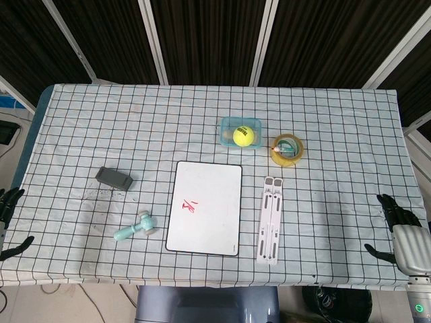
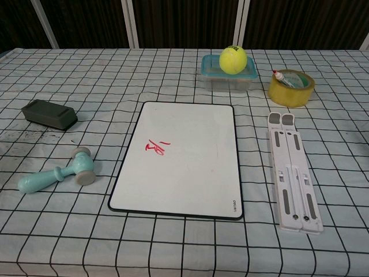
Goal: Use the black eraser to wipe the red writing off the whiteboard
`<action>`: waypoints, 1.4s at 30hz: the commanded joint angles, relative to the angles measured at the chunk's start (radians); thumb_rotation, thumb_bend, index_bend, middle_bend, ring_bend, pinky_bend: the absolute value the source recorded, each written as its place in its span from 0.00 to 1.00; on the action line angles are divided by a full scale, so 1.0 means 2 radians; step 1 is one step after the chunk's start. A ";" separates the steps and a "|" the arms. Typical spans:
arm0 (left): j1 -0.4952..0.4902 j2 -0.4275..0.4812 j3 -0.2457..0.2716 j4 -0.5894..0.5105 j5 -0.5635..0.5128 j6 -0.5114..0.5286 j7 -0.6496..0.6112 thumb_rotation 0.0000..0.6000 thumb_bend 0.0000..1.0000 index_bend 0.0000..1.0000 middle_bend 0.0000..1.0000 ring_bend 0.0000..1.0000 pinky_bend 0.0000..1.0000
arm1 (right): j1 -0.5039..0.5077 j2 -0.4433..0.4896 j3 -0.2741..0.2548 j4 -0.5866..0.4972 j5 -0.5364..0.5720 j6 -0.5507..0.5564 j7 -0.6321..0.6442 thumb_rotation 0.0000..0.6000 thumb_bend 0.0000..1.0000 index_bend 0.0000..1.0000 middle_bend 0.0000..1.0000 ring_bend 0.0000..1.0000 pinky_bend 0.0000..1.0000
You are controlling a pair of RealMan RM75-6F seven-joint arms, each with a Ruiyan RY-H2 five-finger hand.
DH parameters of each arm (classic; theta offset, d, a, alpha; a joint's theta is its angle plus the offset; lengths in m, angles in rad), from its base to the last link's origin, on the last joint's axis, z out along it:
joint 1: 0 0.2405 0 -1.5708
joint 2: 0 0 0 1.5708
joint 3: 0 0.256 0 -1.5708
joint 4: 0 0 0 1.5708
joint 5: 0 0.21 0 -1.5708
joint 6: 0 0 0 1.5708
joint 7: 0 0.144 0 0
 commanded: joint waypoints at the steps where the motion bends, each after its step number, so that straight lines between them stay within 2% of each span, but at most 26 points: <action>1: 0.000 0.000 0.000 0.000 0.000 0.000 0.000 1.00 0.14 0.00 0.05 0.00 0.04 | 0.000 0.000 0.000 0.000 0.000 0.000 0.000 1.00 0.07 0.06 0.11 0.20 0.21; 23: -0.001 0.000 -0.003 0.000 0.000 -0.005 -0.003 1.00 0.14 0.00 0.06 0.00 0.04 | 0.000 0.002 0.000 -0.004 0.005 -0.004 0.003 1.00 0.07 0.06 0.11 0.20 0.21; 29: -0.010 -0.004 0.000 0.000 0.017 -0.015 0.020 1.00 0.14 0.00 0.06 0.00 0.05 | 0.000 0.002 0.001 -0.006 0.009 -0.007 0.004 1.00 0.07 0.06 0.11 0.20 0.21; 34: -0.050 0.014 -0.006 -0.037 0.028 -0.070 0.059 1.00 0.14 0.00 0.05 0.00 0.05 | 0.000 0.003 0.001 -0.007 0.010 -0.008 0.003 1.00 0.07 0.06 0.11 0.20 0.21; 36: -0.078 0.025 -0.014 -0.063 0.012 -0.116 0.091 1.00 0.14 0.00 0.05 0.00 0.05 | 0.000 0.002 0.001 -0.007 0.011 -0.009 0.003 1.00 0.07 0.06 0.11 0.20 0.21; 42: -0.136 0.035 -0.044 -0.103 -0.035 -0.197 0.148 1.00 0.14 0.00 0.06 0.00 0.05 | 0.001 0.002 0.001 -0.008 0.012 -0.011 0.001 1.00 0.07 0.06 0.11 0.20 0.21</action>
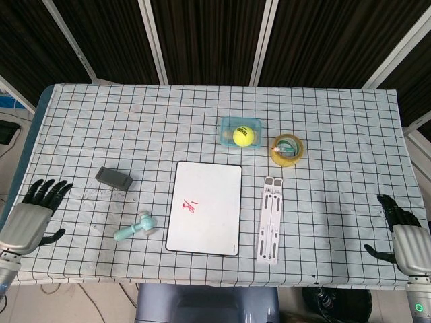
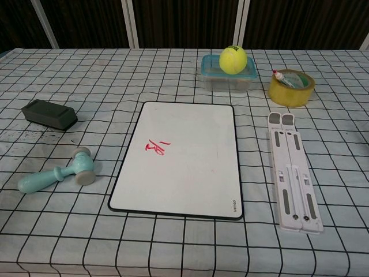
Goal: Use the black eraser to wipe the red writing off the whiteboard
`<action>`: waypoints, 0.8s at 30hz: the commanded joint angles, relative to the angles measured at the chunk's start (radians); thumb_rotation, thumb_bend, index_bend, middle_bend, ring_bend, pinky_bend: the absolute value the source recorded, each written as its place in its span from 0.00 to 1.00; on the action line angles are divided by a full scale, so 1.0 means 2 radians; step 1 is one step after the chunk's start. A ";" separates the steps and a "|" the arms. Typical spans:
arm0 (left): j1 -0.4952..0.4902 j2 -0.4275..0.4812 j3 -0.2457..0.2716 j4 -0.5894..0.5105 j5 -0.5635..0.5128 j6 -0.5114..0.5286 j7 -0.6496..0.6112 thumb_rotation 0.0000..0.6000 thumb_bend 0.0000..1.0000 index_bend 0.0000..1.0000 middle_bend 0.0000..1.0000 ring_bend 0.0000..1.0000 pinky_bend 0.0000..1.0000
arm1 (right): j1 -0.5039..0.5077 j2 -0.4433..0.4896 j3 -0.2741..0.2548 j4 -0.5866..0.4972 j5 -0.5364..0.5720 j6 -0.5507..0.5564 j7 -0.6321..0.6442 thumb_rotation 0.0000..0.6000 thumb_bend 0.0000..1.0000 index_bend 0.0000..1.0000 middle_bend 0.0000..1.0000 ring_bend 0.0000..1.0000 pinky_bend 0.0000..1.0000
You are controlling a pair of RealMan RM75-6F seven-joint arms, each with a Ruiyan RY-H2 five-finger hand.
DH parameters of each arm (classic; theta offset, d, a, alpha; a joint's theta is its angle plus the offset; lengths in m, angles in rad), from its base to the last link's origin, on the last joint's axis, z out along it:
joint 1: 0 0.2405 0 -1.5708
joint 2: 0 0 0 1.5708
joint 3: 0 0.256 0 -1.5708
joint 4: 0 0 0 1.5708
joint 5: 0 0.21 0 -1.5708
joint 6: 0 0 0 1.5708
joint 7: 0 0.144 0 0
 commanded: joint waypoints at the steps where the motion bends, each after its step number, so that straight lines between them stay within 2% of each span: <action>1: -0.055 0.008 -0.035 -0.034 -0.049 -0.063 0.053 1.00 0.14 0.00 0.07 0.00 0.05 | 0.000 -0.001 0.000 0.000 0.001 -0.001 -0.001 1.00 0.07 0.06 0.11 0.20 0.21; 7: -0.118 -0.003 -0.072 -0.027 -0.137 -0.134 0.106 1.00 0.14 0.00 0.11 0.00 0.04 | 0.000 -0.002 0.001 -0.001 0.004 -0.002 -0.002 1.00 0.07 0.06 0.11 0.20 0.21; 13: -0.178 -0.033 -0.088 0.027 -0.211 -0.203 0.124 1.00 0.14 0.01 0.11 0.00 0.04 | 0.001 -0.002 0.002 -0.002 0.006 -0.002 -0.005 1.00 0.07 0.06 0.11 0.20 0.21; 18: -0.214 -0.068 -0.081 0.086 -0.230 -0.231 0.150 1.00 0.14 0.15 0.17 0.00 0.04 | 0.001 -0.003 0.002 -0.002 0.008 -0.003 -0.007 1.00 0.07 0.06 0.11 0.20 0.21; 21: -0.223 -0.086 -0.077 0.110 -0.231 -0.233 0.150 1.00 0.14 0.24 0.21 0.00 0.04 | 0.001 -0.003 0.003 -0.002 0.009 -0.004 -0.007 1.00 0.07 0.06 0.11 0.20 0.21; 24: -0.228 -0.101 -0.072 0.131 -0.231 -0.236 0.143 1.00 0.14 0.30 0.23 0.00 0.04 | 0.001 -0.003 0.003 -0.003 0.010 -0.004 -0.006 1.00 0.07 0.06 0.11 0.20 0.21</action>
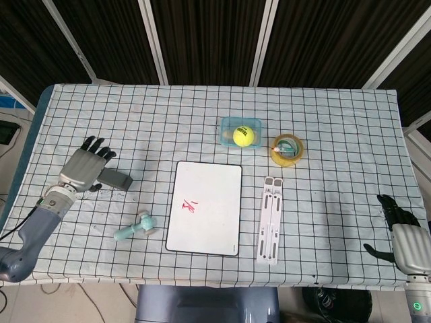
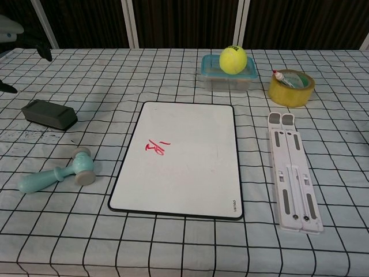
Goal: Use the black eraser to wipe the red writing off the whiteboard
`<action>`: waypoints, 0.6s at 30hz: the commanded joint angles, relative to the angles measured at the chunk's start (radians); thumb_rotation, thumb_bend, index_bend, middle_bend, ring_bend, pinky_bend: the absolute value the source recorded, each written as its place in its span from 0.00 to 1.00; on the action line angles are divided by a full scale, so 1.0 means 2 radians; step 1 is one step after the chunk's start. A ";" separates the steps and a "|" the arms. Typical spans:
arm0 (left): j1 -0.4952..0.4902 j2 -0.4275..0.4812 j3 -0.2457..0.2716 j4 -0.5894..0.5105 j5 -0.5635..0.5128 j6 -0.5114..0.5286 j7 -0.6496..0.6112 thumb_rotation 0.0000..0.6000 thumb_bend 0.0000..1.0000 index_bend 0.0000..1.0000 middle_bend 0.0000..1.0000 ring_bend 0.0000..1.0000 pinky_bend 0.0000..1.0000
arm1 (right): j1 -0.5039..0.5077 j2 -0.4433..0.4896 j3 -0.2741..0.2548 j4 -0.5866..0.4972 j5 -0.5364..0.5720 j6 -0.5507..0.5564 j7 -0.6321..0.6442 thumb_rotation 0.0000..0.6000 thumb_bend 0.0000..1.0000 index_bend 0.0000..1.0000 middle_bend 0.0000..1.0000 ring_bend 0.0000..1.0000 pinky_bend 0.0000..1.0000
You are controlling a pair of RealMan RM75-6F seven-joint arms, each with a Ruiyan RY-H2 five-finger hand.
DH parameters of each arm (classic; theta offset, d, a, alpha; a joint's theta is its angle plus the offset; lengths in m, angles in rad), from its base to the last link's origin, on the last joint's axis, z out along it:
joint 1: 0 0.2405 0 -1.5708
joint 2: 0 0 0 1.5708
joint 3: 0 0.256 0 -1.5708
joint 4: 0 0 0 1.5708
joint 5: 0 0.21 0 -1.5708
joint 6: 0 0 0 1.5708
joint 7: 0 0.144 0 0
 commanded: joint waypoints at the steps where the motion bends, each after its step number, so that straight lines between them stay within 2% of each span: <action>1: -0.011 -0.021 0.008 0.027 -0.002 -0.007 -0.006 1.00 0.14 0.31 0.24 0.00 0.05 | 0.000 0.000 0.000 0.000 0.000 0.000 0.001 1.00 0.07 0.06 0.11 0.20 0.21; 18: -0.028 -0.080 0.039 0.120 0.017 -0.016 -0.053 1.00 0.14 0.30 0.29 0.00 0.05 | 0.000 0.001 0.001 0.000 0.003 -0.002 0.003 1.00 0.07 0.06 0.11 0.20 0.21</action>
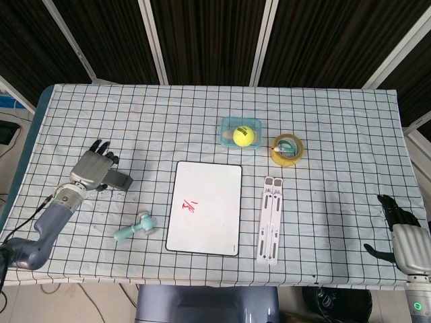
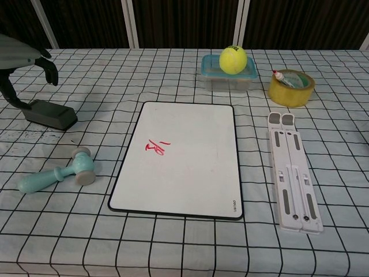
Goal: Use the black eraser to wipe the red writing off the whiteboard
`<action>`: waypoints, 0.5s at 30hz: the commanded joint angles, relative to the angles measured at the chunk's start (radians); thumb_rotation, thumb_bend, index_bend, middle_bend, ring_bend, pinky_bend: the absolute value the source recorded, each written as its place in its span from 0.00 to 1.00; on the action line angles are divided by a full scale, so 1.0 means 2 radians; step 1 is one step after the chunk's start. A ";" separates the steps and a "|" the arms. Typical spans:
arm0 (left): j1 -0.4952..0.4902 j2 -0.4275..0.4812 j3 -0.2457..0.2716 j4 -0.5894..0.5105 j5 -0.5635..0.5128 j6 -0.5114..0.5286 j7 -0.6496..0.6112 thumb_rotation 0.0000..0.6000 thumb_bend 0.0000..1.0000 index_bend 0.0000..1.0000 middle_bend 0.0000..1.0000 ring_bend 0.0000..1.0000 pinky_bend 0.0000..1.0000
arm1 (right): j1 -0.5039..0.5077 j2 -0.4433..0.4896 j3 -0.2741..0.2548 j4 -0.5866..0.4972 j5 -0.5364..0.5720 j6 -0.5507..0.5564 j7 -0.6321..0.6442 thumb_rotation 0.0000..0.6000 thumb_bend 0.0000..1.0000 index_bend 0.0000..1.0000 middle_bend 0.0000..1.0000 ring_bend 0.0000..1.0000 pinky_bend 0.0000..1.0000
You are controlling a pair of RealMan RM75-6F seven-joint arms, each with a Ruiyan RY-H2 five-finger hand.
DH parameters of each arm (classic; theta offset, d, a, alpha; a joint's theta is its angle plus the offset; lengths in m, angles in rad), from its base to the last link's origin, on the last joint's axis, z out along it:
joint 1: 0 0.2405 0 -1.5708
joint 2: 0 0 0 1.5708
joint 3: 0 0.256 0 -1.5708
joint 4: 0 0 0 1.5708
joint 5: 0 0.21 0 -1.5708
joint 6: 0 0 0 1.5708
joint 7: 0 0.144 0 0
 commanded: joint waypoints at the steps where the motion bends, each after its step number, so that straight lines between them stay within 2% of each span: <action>1: -0.003 -0.011 0.006 0.017 0.004 -0.002 -0.008 1.00 0.14 0.30 0.29 0.00 0.05 | 0.000 0.000 0.000 -0.001 0.000 0.000 0.000 1.00 0.07 0.06 0.11 0.20 0.21; 15: -0.007 -0.054 0.019 0.084 0.022 -0.004 -0.043 1.00 0.14 0.28 0.29 0.00 0.05 | 0.001 0.001 0.001 -0.002 0.003 -0.002 0.000 1.00 0.07 0.06 0.11 0.20 0.21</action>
